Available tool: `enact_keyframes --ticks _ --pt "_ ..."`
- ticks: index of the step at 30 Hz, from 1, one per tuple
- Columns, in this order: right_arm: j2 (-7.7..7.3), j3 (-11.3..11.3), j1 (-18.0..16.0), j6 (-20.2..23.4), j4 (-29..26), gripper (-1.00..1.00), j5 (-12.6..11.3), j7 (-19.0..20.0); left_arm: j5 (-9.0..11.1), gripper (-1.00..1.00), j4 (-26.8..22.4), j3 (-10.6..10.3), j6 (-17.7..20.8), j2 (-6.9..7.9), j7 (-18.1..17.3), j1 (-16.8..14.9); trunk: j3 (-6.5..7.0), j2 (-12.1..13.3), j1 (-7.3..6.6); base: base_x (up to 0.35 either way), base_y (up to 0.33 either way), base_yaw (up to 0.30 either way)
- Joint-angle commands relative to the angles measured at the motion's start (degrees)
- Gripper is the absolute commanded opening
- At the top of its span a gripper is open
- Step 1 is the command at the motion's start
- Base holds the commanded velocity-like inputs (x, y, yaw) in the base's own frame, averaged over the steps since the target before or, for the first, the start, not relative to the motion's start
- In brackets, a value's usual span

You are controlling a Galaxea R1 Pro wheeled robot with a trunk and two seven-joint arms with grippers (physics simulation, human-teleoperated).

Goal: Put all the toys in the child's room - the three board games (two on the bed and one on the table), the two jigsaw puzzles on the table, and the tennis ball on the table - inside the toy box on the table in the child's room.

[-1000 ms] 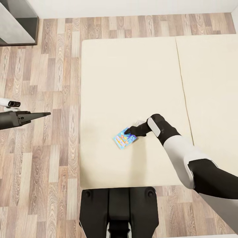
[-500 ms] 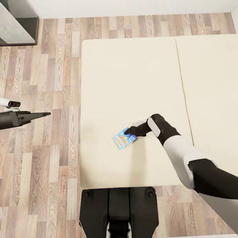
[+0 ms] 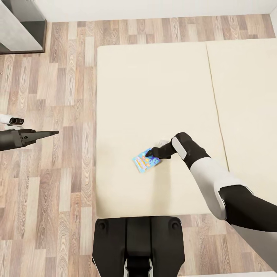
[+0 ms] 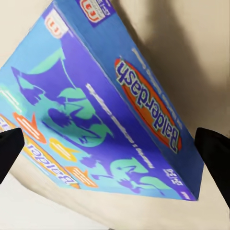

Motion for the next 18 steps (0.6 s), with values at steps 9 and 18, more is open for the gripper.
enact_keyframes --ticks 9,18 --pt "0.07 0.04 0.04 -1.37 0.28 1.0 -3.15 0.43 -0.06 1.0 0.02 -0.03 0.61 -0.01 -0.25 -0.05 -0.07 -0.01 0.08 -0.012 0.084 0.0" --pt "0.07 0.05 0.04 -1.37 0.3 1.0 -3.13 0.43 -0.06 1.0 0.02 -0.03 0.61 -0.01 -0.25 -0.05 -0.07 -0.01 0.08 -0.021 0.121 0.0"
